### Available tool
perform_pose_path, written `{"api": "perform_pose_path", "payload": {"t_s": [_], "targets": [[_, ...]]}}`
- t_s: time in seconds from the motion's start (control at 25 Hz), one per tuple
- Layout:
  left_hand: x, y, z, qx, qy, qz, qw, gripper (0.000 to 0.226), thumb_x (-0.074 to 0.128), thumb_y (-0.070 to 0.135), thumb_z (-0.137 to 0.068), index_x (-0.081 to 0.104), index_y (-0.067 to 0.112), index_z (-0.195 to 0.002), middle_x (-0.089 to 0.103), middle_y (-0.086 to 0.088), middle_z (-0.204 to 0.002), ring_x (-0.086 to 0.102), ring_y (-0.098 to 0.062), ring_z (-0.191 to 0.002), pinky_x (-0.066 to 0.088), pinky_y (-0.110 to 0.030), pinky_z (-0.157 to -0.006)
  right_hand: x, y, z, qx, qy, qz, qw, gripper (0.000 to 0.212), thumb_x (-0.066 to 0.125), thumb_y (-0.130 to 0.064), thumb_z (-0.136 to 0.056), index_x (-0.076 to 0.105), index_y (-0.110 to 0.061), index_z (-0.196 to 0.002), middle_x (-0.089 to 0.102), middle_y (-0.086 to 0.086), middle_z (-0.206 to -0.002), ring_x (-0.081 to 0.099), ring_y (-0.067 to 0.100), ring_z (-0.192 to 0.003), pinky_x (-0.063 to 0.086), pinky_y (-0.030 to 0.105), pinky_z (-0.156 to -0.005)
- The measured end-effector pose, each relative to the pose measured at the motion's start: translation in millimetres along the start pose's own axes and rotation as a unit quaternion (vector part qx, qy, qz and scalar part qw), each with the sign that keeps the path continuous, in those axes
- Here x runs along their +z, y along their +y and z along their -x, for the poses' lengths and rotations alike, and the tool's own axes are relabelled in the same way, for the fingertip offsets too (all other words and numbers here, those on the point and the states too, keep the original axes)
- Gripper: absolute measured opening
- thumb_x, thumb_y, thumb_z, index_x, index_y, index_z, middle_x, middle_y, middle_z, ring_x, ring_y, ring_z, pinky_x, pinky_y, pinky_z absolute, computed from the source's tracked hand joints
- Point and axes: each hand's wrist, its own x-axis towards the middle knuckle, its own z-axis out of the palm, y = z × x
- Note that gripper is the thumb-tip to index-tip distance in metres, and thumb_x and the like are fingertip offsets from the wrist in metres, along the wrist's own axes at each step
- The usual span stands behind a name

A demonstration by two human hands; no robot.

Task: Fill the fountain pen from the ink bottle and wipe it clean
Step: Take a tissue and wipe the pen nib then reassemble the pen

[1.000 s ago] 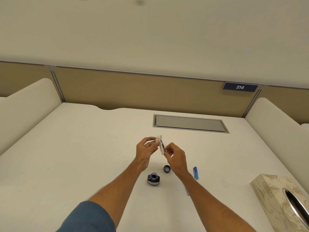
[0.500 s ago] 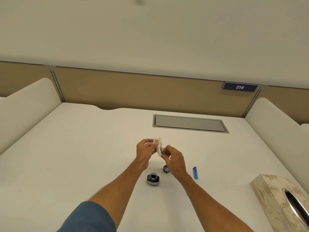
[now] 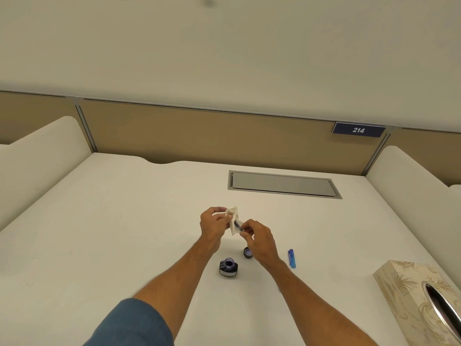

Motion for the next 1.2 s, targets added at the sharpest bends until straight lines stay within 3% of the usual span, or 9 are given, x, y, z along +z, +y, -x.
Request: {"api": "perform_pose_path", "payload": {"t_s": [0.08,0.24,0.36,0.6,0.84,1.04,1.2], "targets": [[0,0,-2,-0.006,0.007,-0.002,1.0,0.021,0.067,-0.01,-0.08,0.06,-0.003,-0.099,0.068,-0.021,-0.083,0.069,-0.026,-0.069,0.061,-0.027,-0.061,-1,1,-1,0.007,-0.006,-0.01,1.0,0.007,0.062,-0.015,-0.09,0.065,-0.014,-0.096,0.07,0.001,-0.093,0.063,0.018,-0.081,0.054,0.035,-0.076],[-1,-2,-1,-0.003,0.02,0.01,1.0,0.018,0.066,-0.01,-0.081,0.062,-0.001,-0.096,0.068,-0.018,-0.08,0.068,-0.025,-0.069,0.06,-0.026,-0.059,-2,1,-3,0.025,-0.03,-0.014,0.999,0.015,0.054,-0.012,-0.095,0.065,-0.007,-0.102,0.071,0.009,-0.094,0.061,0.019,-0.079,0.046,0.02,-0.07],[-2,-3,-1,-0.001,0.036,0.029,0.999,0.018,0.066,-0.009,-0.082,0.062,-0.001,-0.097,0.068,-0.019,-0.082,0.068,-0.027,-0.072,0.06,-0.025,-0.059,-3,1,-3,0.031,-0.031,-0.022,0.999,0.017,0.051,-0.011,-0.096,0.065,-0.005,-0.103,0.07,0.01,-0.092,0.06,0.018,-0.077,0.045,0.018,-0.069],[-2,0,-6,-0.023,0.068,0.05,0.996,0.016,0.065,-0.004,-0.085,0.061,0.003,-0.098,0.069,-0.022,-0.092,0.067,-0.03,-0.083,0.058,-0.031,-0.067,-5,2,-3,0.025,0.035,-0.05,0.998,0.007,0.059,-0.01,-0.091,0.065,-0.008,-0.094,0.07,0.004,-0.088,0.063,0.015,-0.078,0.048,0.019,-0.068],[0,2,3,-0.044,-0.014,0.094,0.995,0.024,0.07,0.001,-0.083,0.06,0.0,-0.105,0.071,-0.021,-0.095,0.07,-0.031,-0.084,0.061,-0.036,-0.073,-5,-4,-7,-0.002,0.032,-0.037,0.999,0.009,0.066,-0.015,-0.086,0.067,-0.01,-0.094,0.07,0.003,-0.085,0.061,0.013,-0.073,0.047,0.014,-0.066],[1,4,4,-0.036,-0.016,0.074,0.997,0.022,0.07,-0.006,-0.081,0.058,0.002,-0.098,0.07,-0.017,-0.086,0.07,-0.025,-0.074,0.062,-0.032,-0.067,-2,-1,-5,-0.014,0.015,-0.047,0.999,0.011,0.064,-0.014,-0.088,0.068,-0.009,-0.097,0.07,0.002,-0.088,0.06,0.012,-0.074,0.044,0.011,-0.067],[1,3,1,-0.026,0.004,0.052,0.998,0.021,0.069,-0.01,-0.078,0.059,0.001,-0.093,0.069,-0.019,-0.085,0.069,-0.024,-0.072,0.06,-0.028,-0.063,-1,-3,-5,0.016,-0.036,-0.082,0.996,0.015,0.056,-0.009,-0.091,0.067,-0.004,-0.101,0.069,0.005,-0.086,0.063,0.017,-0.075,0.052,0.027,-0.072]]}}
